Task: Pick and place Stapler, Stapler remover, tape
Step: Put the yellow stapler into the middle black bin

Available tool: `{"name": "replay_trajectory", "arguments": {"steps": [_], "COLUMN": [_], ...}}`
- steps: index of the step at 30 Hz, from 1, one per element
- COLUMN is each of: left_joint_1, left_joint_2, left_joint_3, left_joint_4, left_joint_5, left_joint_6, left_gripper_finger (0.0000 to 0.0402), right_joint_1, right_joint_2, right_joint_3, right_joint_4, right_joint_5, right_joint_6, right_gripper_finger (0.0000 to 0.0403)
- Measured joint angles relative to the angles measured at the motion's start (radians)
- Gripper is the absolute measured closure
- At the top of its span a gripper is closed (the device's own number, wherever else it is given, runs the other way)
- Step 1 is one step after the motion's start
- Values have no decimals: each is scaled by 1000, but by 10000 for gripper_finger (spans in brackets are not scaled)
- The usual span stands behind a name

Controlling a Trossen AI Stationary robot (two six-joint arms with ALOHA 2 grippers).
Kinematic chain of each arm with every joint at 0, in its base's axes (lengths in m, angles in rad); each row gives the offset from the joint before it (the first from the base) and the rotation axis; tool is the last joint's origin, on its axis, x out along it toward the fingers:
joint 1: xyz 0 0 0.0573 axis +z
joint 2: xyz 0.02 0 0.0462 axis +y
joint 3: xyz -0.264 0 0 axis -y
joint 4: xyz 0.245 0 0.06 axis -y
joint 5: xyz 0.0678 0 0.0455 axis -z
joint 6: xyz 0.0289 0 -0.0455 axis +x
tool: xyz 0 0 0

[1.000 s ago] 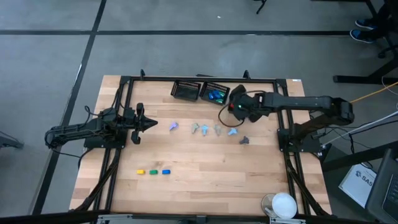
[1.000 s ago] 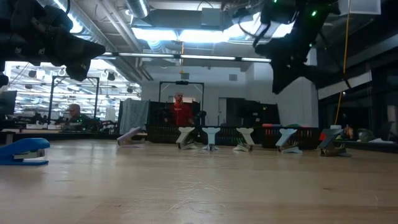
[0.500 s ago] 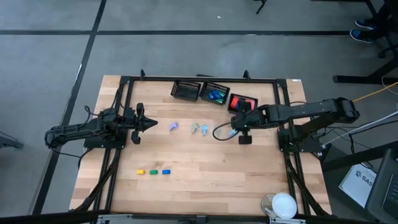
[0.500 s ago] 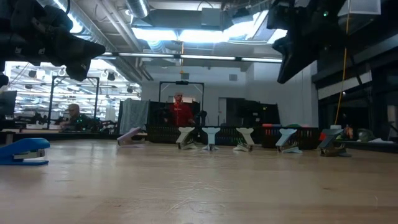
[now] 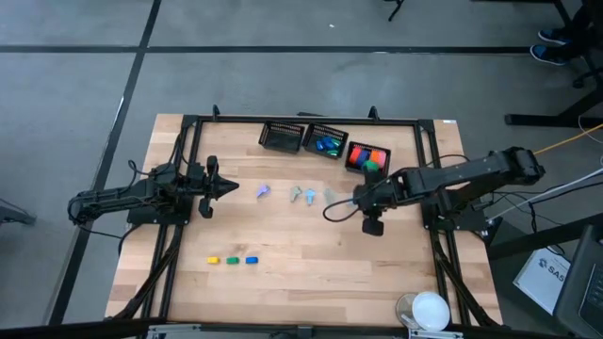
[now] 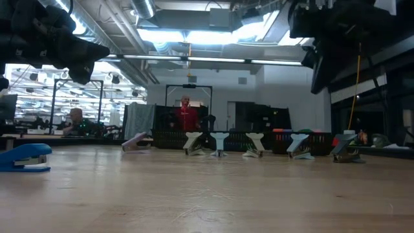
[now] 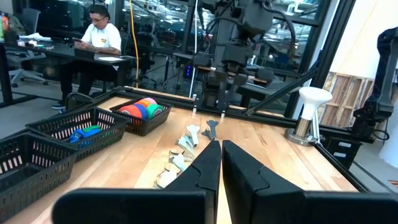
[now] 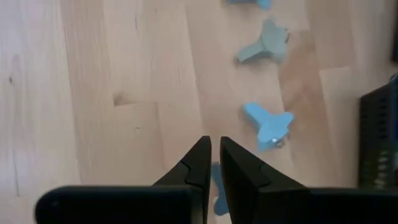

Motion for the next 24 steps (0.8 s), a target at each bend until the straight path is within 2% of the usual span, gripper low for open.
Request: {"name": "replay_trajectory", "arguments": {"steps": [7,11,16,24], "left_joint_1": [0,0,0,0], "left_joint_2": [0,0,0,0], "left_joint_3": [0,0,0,0], "left_joint_4": [0,0,0,0], "left_joint_5": [0,0,0,0], "left_joint_6": [0,0,0,0], "left_gripper_finger": [391,393,390,391], "right_joint_1": [0,-14,-16,-18], "right_joint_2": [-37,-121,-291,-511], "right_joint_3": [-17,-51,-237,-577], "right_joint_4": [51,66,199,636], "right_joint_5": [0,3,11,4], "right_joint_6": [65,77,118,68], "right_gripper_finger": [363,363,363,363]}}
